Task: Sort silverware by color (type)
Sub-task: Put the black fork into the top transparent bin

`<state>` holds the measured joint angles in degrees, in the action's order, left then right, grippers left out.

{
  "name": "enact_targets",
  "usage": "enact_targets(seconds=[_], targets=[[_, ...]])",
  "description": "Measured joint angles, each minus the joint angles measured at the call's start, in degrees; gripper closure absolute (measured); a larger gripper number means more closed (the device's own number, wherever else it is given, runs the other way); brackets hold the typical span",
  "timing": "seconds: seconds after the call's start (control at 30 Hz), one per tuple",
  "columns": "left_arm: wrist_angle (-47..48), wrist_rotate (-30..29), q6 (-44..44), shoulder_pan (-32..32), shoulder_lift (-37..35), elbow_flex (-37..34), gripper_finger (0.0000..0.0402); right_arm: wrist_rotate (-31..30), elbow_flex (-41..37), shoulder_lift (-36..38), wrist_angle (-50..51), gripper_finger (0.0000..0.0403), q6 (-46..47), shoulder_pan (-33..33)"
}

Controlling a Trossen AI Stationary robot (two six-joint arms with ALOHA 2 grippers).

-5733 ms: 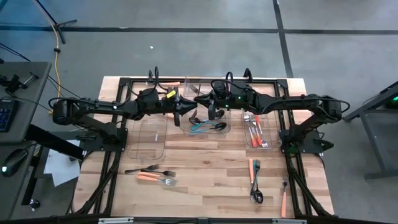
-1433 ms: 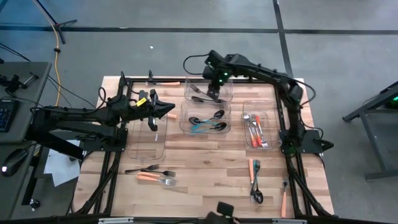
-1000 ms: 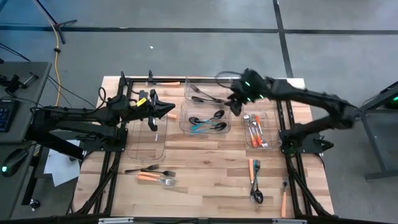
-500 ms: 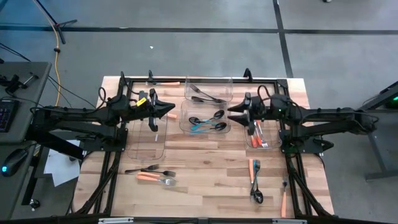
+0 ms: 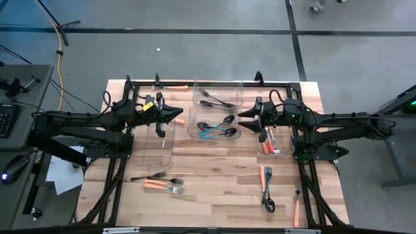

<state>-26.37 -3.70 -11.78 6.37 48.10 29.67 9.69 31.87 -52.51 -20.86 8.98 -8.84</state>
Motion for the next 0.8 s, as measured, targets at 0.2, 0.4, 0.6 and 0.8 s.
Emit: enact_targets(seconds=[0.2,0.4,0.6,0.8], targets=[[0.0,0.0,0.1,0.0,0.0,0.0,0.0401,0.0,0.0,0.0,0.0,0.0256,1.5,0.0],[0.0,-0.2,0.1,0.0,0.0,0.0,0.0401,0.0,0.0,0.0,0.0,0.0258,1.5,0.0],[0.0,-0.3,0.1,0.0,0.0,0.0,0.0401,-0.6,0.1,0.0,0.2,0.0258,10.1,0.0],[0.0,-0.7,0.0,0.0,0.0,0.0,0.0401,1.1,0.1,0.0,2.7,0.0258,28.9,3.5]])
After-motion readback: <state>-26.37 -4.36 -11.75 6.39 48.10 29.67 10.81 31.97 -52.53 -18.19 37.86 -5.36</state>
